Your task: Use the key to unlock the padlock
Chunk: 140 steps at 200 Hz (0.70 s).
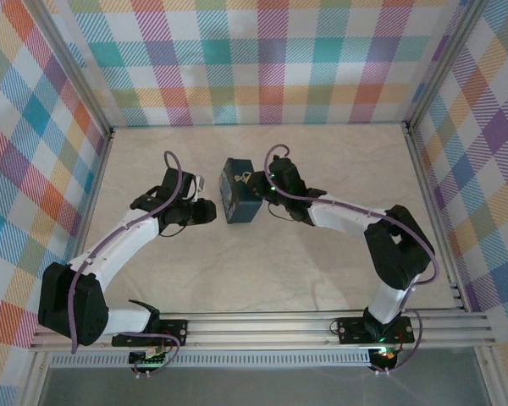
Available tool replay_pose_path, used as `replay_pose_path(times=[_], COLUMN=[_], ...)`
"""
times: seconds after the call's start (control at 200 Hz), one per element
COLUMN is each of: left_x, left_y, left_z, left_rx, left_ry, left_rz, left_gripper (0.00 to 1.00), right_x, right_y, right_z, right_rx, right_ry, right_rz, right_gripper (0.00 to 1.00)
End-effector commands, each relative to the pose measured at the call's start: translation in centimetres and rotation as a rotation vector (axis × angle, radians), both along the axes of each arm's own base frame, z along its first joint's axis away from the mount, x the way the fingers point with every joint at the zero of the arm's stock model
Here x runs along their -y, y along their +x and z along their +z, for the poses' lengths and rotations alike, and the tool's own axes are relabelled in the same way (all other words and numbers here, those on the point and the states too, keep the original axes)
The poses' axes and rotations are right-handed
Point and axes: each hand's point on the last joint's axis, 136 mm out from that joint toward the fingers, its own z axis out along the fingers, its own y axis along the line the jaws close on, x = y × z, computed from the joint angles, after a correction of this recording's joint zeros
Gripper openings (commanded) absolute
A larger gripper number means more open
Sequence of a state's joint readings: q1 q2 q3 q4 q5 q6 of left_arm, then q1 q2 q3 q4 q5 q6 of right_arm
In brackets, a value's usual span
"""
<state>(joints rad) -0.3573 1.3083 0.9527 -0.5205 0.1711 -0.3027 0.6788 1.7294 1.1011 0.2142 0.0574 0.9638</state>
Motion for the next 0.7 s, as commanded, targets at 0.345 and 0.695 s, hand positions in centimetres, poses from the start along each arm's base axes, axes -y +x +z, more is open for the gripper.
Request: replay_pose_path(times=[0.345,0.695], left_x=[2.2,3.2], left_y=[2.1,6.5], left_z=[1.7,4.0], left_rx=[0.007,0.055], left_ry=[-0.122,-0.14], left_rz=[-0.007,0.052], left_gripper=[0.35,0.37], right_x=[-1.6,-3.4], right_y=[2.2,2.6], right_z=[0.2,-0.2], right_rx=[0.077,0.166], right_ry=[-0.069,-0.132], right_rz=[0.104,0.196], right_gripper=[0.19,0.14])
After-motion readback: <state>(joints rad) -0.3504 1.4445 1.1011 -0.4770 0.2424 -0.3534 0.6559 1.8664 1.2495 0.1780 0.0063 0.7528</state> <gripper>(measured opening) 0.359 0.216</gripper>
